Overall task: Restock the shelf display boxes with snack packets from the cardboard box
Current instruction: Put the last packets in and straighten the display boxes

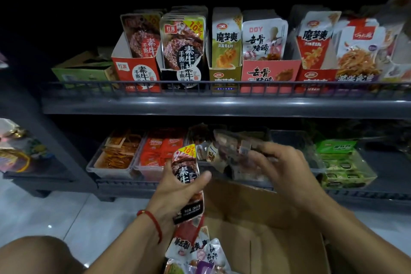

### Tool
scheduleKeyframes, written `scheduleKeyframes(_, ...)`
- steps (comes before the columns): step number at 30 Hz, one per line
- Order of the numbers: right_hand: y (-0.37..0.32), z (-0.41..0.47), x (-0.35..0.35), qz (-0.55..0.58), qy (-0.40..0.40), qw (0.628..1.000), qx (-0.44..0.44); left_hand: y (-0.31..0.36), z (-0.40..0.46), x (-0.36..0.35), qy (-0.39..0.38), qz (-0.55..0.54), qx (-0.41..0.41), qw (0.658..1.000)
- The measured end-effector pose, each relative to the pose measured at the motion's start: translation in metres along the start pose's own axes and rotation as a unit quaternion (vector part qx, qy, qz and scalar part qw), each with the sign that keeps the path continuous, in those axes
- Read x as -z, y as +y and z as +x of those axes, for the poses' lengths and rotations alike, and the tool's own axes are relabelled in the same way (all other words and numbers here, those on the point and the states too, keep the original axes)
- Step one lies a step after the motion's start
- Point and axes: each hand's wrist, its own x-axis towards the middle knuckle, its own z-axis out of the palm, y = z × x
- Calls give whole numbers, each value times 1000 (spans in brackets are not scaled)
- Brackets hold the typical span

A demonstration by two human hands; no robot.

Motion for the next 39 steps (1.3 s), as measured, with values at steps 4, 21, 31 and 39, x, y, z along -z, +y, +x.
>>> scheduleKeyframes(4,1,-7,-9,-36,33,982,181,5,2,-6,-15,-124,29,992)
scheduleKeyframes(21,-21,-14,-18,38,-101,991,81,18,-2,-4,-79,-211,-36,974)
scheduleKeyframes(31,-68,38,6,201,-79,968,-126,51,-20,6,-126,-47,-182,974)
scheduleKeyframes(39,-127,96,17,78,-157,980,-96,65,-11,46,-89,11,-217,972)
